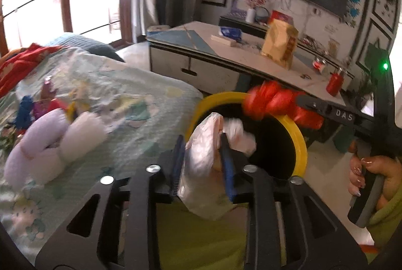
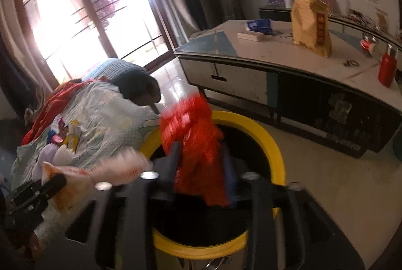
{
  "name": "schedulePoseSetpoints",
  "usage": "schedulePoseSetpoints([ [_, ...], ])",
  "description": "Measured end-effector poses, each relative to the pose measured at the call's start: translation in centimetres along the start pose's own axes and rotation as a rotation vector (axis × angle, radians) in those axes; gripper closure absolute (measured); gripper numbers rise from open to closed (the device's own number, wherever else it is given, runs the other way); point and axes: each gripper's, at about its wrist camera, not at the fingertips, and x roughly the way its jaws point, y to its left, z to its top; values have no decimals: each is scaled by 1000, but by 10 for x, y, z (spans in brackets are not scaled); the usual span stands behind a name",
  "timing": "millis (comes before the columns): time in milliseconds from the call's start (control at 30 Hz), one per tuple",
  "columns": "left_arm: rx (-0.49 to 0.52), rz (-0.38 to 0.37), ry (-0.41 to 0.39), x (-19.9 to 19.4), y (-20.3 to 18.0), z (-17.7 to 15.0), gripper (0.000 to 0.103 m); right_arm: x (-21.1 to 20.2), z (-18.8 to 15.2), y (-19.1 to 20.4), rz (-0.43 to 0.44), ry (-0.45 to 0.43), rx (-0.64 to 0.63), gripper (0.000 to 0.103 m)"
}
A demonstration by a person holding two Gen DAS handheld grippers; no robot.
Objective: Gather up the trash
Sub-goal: 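Open both grippers to drop the bags into the bin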
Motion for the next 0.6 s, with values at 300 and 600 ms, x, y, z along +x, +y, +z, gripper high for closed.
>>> schedulePoseSetpoints([
  [300,-1,-61,-53,5,-14,7,22,-2,5,-13,-28,-42,58,38],
  [600,-58,53,-165,-31,8,10,11,-8,5,-1,21,-70,50,25],
])
